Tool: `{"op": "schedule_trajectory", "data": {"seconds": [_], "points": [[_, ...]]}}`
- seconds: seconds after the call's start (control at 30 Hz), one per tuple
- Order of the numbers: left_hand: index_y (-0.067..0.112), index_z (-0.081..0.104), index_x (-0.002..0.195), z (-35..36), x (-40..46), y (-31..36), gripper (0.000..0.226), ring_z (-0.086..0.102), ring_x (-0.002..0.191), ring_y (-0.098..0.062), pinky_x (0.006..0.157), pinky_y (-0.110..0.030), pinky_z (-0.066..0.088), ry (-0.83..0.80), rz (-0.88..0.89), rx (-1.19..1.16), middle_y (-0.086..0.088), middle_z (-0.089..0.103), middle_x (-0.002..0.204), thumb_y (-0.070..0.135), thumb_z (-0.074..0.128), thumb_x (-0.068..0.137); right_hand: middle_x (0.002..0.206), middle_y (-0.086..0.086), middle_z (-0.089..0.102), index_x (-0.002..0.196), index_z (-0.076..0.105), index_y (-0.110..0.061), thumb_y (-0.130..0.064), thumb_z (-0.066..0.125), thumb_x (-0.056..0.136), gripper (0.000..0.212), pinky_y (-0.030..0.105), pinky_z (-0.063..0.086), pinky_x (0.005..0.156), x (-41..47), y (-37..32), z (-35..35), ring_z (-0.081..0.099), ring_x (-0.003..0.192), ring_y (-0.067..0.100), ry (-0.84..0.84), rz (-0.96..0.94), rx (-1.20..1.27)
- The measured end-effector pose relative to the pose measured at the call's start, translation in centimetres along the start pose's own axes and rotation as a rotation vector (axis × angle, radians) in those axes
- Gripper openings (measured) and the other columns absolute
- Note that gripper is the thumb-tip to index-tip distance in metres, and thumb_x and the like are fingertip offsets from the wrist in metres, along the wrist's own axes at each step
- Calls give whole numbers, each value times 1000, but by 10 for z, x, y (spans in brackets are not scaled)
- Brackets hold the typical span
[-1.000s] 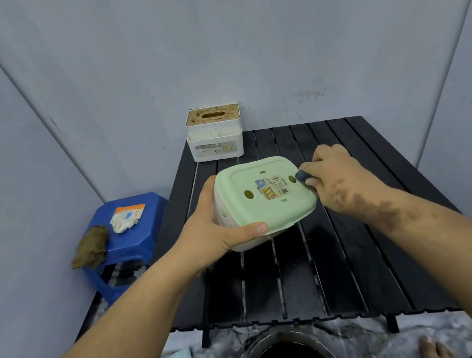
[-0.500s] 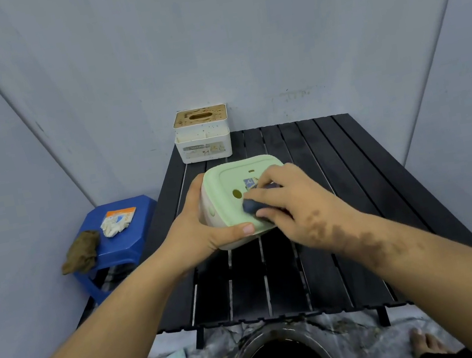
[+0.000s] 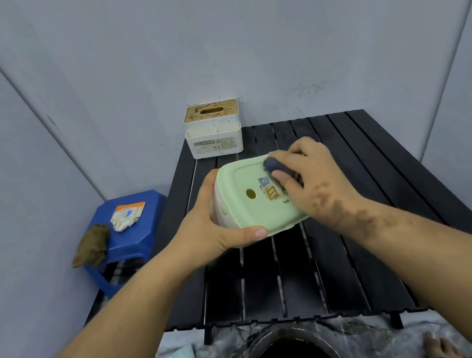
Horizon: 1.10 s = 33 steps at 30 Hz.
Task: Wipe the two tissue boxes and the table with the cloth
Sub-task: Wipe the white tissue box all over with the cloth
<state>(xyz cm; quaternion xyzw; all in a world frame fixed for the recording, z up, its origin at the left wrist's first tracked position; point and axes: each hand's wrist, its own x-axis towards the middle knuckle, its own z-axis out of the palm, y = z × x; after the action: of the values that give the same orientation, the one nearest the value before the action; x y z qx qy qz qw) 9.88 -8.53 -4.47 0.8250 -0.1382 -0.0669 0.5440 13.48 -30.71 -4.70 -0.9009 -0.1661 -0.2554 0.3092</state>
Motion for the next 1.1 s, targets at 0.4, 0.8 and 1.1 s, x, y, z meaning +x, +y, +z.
{"op": "schedule_trajectory", "data": {"seconds": [0.4, 0.8, 1.1], "points": [[64, 37, 132, -2, 0, -5, 97, 61, 118, 4, 93, -22, 55, 1, 18, -6, 34, 60, 121, 27, 97, 64, 110, 0, 52, 123, 66, -21, -24, 65, 90, 32, 20, 35, 94, 13, -14, 5, 44, 104, 20, -1, -112, 64], [66, 34, 132, -6, 0, -7, 99, 60, 117, 5, 90, -20, 56, -4, -6, -15, 37, 58, 120, 31, 96, 64, 112, -3, 49, 126, 64, -16, -23, 63, 90, 36, 15, 32, 98, -21, -5, 0, 43, 107, 16, -104, -131, 78], [62, 34, 136, -1, -1, 2, 101, 58, 114, 12, 86, -12, 53, 2, 22, 31, 37, 58, 122, 28, 97, 64, 113, 2, 57, 122, 67, -12, -23, 67, 87, 37, 23, 42, 98, -35, -14, -16, 53, 109, 15, -100, -353, 194]]}}
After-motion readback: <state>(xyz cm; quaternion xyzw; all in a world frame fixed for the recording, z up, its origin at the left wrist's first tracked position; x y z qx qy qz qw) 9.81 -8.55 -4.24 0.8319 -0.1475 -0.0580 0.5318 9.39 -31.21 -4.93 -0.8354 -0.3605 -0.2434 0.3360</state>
